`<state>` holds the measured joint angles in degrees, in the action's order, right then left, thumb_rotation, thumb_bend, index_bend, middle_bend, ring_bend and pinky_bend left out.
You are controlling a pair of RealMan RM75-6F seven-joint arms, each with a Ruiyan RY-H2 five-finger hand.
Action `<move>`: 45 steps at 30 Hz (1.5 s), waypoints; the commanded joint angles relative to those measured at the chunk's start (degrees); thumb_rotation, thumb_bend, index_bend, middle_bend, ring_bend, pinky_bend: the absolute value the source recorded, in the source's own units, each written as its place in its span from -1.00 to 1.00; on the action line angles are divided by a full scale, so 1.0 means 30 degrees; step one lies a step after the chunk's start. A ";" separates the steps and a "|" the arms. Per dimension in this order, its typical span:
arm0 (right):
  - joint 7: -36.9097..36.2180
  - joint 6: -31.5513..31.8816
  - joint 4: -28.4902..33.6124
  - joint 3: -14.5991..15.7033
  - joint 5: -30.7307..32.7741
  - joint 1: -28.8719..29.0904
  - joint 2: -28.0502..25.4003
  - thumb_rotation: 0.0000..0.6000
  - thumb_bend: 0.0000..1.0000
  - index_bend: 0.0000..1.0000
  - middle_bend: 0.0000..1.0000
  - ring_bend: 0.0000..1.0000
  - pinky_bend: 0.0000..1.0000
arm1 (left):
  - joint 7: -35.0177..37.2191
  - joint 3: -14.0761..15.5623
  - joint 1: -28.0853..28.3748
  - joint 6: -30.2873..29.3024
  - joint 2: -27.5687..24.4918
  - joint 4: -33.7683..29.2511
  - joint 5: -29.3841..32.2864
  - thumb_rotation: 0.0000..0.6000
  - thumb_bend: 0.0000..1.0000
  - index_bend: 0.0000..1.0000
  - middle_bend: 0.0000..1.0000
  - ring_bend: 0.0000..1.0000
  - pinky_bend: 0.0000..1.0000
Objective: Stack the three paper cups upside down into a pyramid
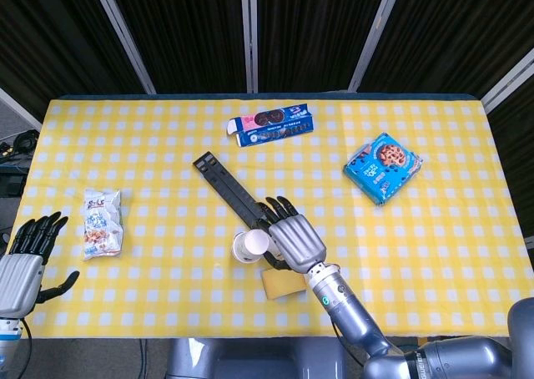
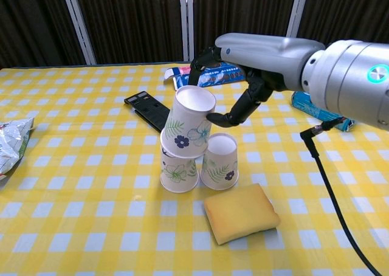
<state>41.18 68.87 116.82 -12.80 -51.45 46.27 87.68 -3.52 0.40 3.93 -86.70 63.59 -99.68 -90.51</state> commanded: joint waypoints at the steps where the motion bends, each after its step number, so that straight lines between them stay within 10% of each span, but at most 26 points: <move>1: 0.0578 0.0484 -0.0348 0.0132 0.0084 0.0176 0.0434 1.00 -0.34 -0.05 -0.80 -1.00 -0.89 | 0.0037 -0.0002 0.0019 0.0047 -0.0023 0.0011 0.0011 1.00 -0.46 -1.00 -1.00 -1.00 -1.00; 23: 0.1616 0.1260 -0.1102 0.0335 0.0800 0.0400 0.1058 1.00 -0.36 -0.07 -0.84 -1.00 -0.90 | -0.0060 0.0077 -0.0002 0.0089 -0.0056 -0.0092 -0.0106 1.00 -0.46 -1.00 -1.00 -1.00 -1.00; 35: 0.1798 0.1384 -0.0789 0.0366 0.0872 0.0470 0.0984 1.00 -0.57 -0.74 -1.00 -1.00 -1.00 | -0.0057 0.0076 -0.0013 0.0079 -0.0053 -0.0080 -0.0116 1.00 -0.46 -1.00 -1.00 -1.00 -1.00; 45: 0.2175 0.2209 -0.0154 0.0379 0.0713 0.0241 0.0305 1.00 -0.59 -0.83 -1.00 -1.00 -1.00 | 0.0006 0.0034 -0.0035 0.0058 -0.0072 -0.0029 -0.0040 1.00 -0.46 -1.00 -1.00 -1.00 -1.00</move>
<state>47.59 74.93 115.98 -11.75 -49.03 47.36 89.24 -3.52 0.52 3.83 -86.54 63.38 -99.78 -90.64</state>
